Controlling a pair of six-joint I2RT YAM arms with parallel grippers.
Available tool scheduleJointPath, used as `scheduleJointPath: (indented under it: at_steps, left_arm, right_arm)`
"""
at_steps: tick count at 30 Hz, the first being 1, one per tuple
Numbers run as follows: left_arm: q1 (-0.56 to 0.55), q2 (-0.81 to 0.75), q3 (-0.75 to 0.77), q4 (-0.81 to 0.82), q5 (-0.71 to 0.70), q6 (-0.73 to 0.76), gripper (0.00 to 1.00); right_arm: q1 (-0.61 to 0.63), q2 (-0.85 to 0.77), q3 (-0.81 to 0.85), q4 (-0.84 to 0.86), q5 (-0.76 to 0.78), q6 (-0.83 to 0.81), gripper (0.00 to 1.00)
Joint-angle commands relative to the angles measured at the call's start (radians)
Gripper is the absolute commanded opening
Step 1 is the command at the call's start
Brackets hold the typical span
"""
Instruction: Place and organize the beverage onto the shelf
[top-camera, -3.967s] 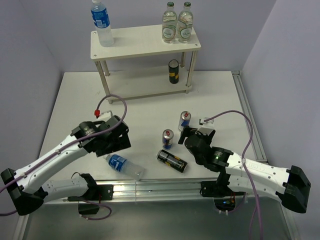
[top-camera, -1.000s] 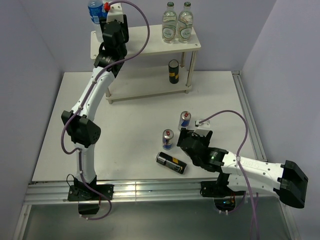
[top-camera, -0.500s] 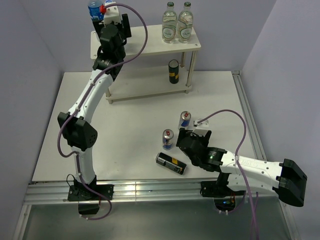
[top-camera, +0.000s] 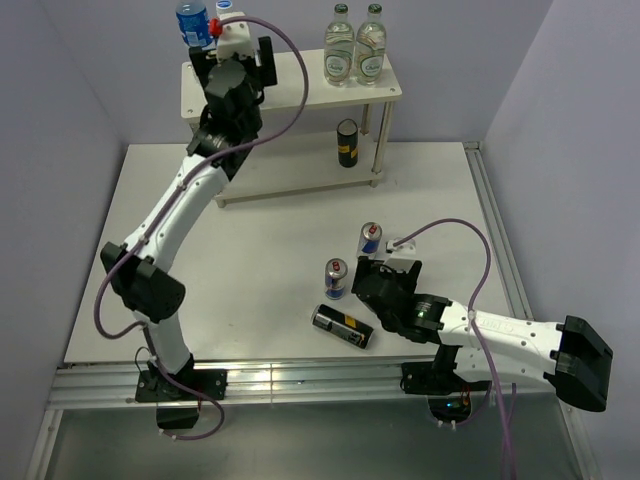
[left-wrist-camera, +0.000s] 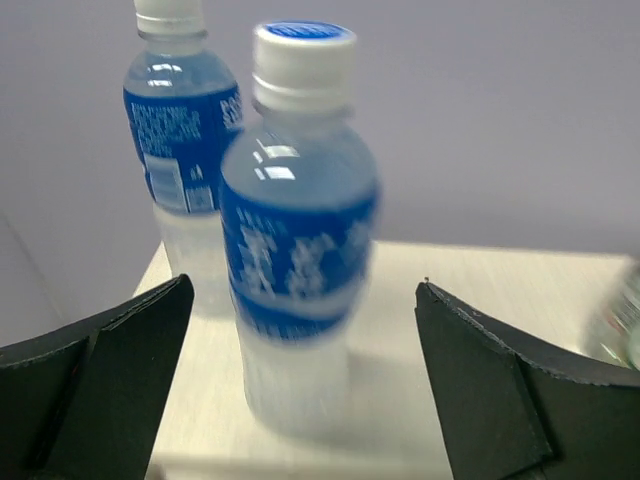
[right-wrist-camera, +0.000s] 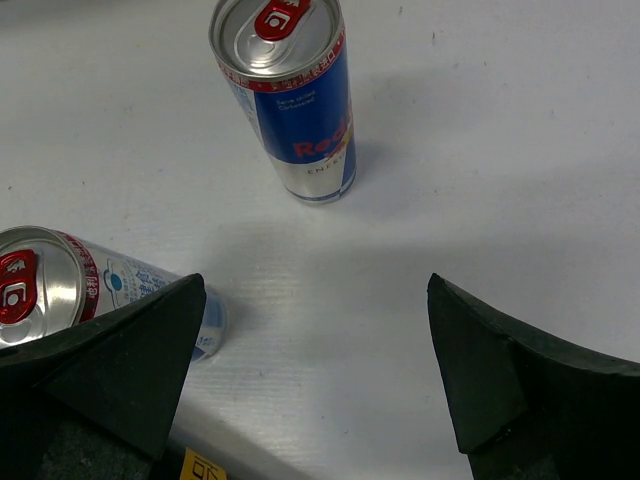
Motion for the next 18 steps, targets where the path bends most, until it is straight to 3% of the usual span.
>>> scheduleJointPath:
  at_steps: [1, 3, 6, 8, 9, 10, 11, 13, 14, 18]
  left_arm:
    - [-0.130, -0.230, -0.079, -0.005, -0.129, 0.030, 0.99]
    - [-0.228, -0.301, -0.156, -0.057, -0.146, 0.000, 0.99]
    - [-0.349, -0.439, -0.268, -0.256, -0.155, -0.186, 0.99]
    - [-0.401, -0.557, -0.374, -0.373, -0.068, -0.339, 0.99]
    - [-0.405, -0.644, -0.520, -0.384, -0.024, -0.400, 0.99]
    - [-0.409, -0.691, -0.608, -0.356, 0.094, -0.413, 0.99]
    - [-0.414, -0.735, -0.802, -0.318, 0.146, -0.421, 0.99]
    - [-0.419, -0.836, -0.975, -0.202, 0.351, -0.442, 0.99]
    - [-0.431, -0.861, -1.112, -0.171, 0.400, -0.453, 0.99]
    - [-0.489, -0.904, -1.376, 0.059, 0.487, -0.517, 0.99]
  right_arm:
    - [0.010, 0.004, 0.048, -0.002, 0.058, 0.012, 0.99]
    - [0.011, 0.003, 0.048, -0.005, 0.059, 0.014, 0.99]
    - [0.012, 0.003, 0.048, -0.006, 0.064, 0.018, 0.99]
    - [0.013, 0.000, 0.050, -0.009, 0.066, 0.023, 0.99]
    - [0.013, -0.005, 0.048, -0.018, 0.073, 0.030, 0.99]
    - [0.015, -0.013, 0.044, -0.017, 0.075, 0.034, 0.99]
    - [0.015, -0.019, 0.041, -0.015, 0.075, 0.034, 0.99]
    - [0.016, -0.051, 0.027, -0.021, 0.087, 0.049, 0.99]
    - [0.016, -0.066, 0.021, -0.020, 0.089, 0.052, 0.99]
    - [0.016, -0.175, -0.022, -0.006, 0.099, 0.061, 0.99]
